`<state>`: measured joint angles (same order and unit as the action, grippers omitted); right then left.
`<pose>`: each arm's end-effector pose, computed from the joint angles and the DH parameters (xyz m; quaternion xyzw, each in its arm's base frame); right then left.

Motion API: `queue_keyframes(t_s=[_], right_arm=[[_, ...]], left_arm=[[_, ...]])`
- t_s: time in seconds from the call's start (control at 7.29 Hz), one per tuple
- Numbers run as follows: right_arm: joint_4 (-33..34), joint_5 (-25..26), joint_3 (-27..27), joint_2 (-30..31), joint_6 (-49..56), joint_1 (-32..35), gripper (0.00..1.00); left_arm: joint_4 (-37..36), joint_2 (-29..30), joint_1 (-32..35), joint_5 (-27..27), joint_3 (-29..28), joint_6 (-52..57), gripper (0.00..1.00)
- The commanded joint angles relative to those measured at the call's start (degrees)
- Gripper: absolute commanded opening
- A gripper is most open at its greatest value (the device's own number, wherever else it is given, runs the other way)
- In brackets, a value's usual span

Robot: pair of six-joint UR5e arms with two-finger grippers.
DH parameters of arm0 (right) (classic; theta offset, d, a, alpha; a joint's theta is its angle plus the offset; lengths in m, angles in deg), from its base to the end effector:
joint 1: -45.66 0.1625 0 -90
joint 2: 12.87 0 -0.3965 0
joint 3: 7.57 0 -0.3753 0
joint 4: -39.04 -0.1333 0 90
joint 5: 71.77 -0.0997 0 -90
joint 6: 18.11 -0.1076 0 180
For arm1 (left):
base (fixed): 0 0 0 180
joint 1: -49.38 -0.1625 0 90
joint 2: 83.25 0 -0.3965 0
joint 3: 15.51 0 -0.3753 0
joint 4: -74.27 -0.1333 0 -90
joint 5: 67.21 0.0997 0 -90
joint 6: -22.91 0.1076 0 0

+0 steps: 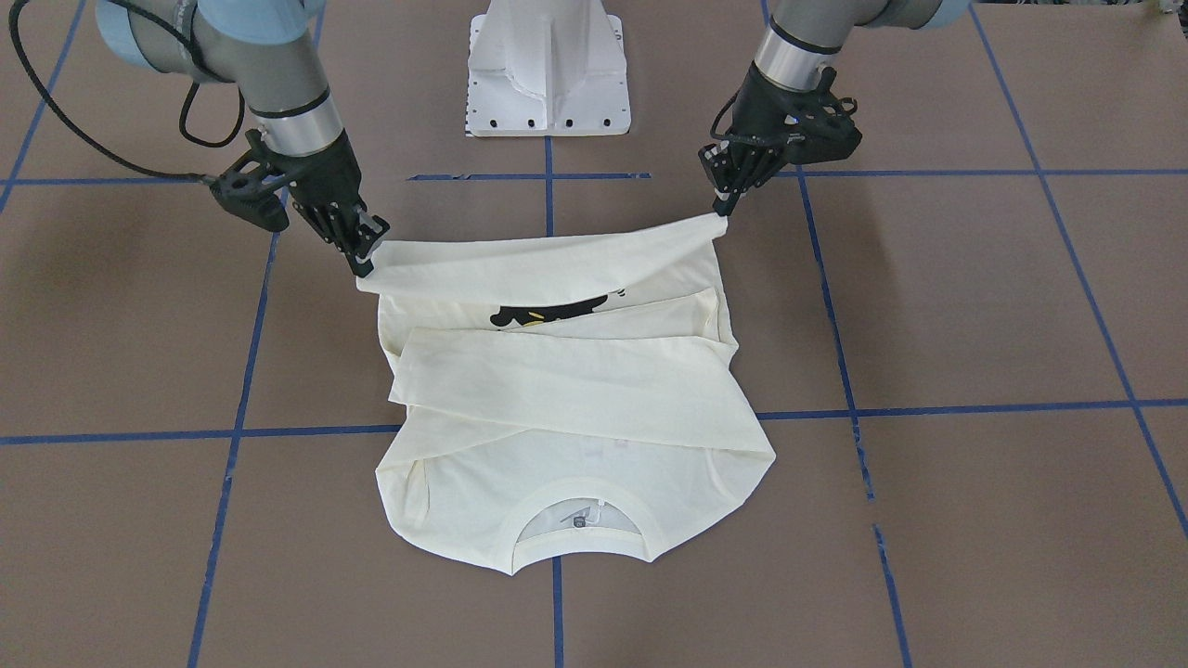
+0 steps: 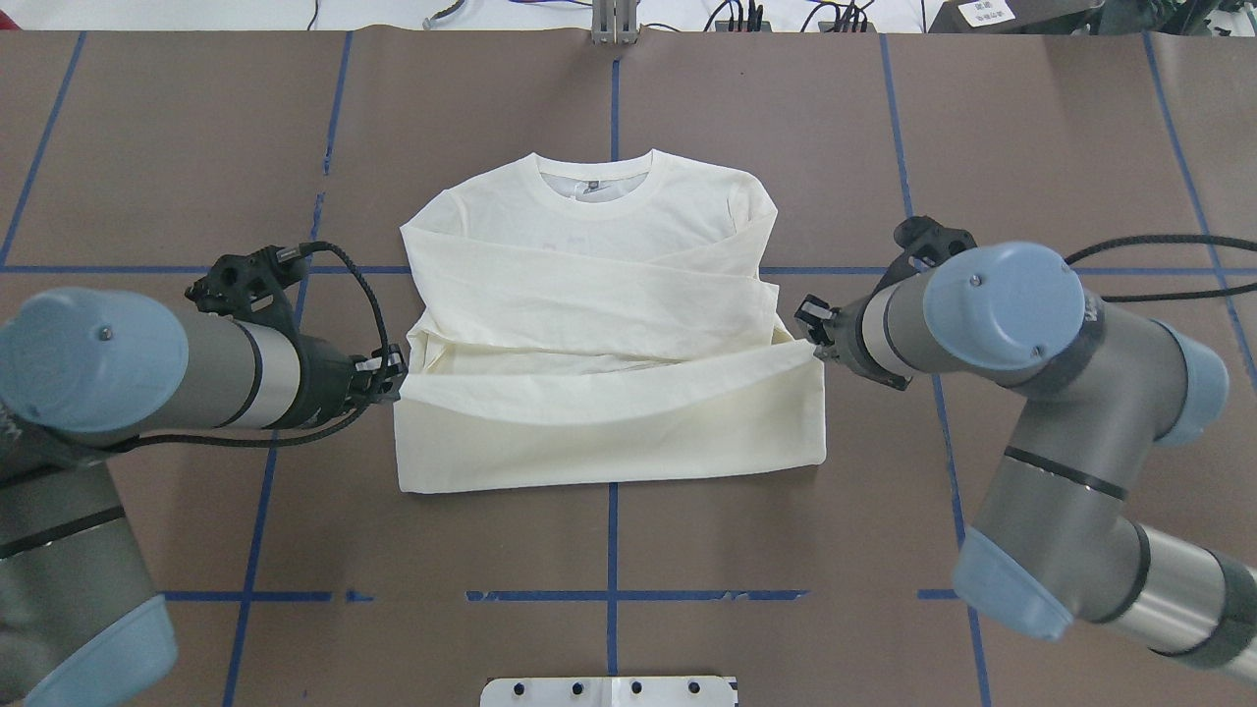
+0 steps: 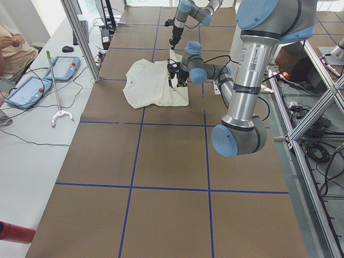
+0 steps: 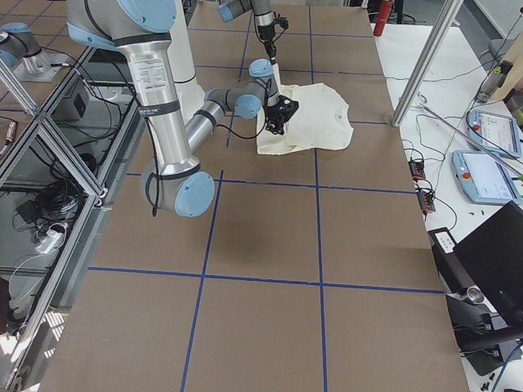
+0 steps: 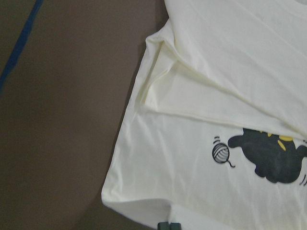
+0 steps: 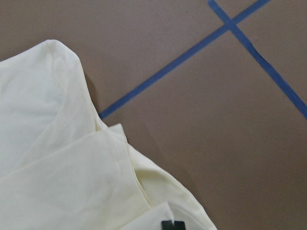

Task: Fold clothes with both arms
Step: 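Lift the hem with both grippers and fold it up toward the collar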

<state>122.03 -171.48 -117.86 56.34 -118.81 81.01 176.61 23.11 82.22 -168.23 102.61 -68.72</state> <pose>-0.3976 -0.4232 0.2832 0.0112 -0.4131 0.3242 0.8509 0.3778 -0.3780 0.2543 0.0461 0.4788 -0.2158 0.8497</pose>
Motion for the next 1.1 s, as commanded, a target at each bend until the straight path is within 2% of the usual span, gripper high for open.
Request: queue_keyframes(t_s=[0.0,0.14,0.41,0.55,0.69,0.96], right_arm=[[-0.5,-1.4,15.5,-10.9,4.5,7.1,0.0],[-0.6,-1.5,21.2,-14.6,5.2,8.7,0.0],[-1.2,-1.5,31.4,-22.0,6.9,10.2,0.0],[-6.3,-1.3,35.7,-22.8,6.8,10.2,0.0],[-9.1,-1.3,37.8,-22.9,6.8,10.0,0.0],[-9.2,-1.3,38.5,-22.8,7.1,9.9,0.0]], left_arm=[[0.8,5.9,8.4,-0.1,-10.1,7.0,0.0],[1.0,6.2,10.6,-0.1,-12.1,9.8,0.0],[7.2,10.3,12.6,0.2,-21.0,11.1,0.0],[11.4,11.2,12.6,0.3,-25.9,10.9,0.0],[15.2,11.8,12.5,0.3,-29.6,10.9,0.0],[18.7,11.9,12.3,0.3,-33.2,11.0,0.0]])
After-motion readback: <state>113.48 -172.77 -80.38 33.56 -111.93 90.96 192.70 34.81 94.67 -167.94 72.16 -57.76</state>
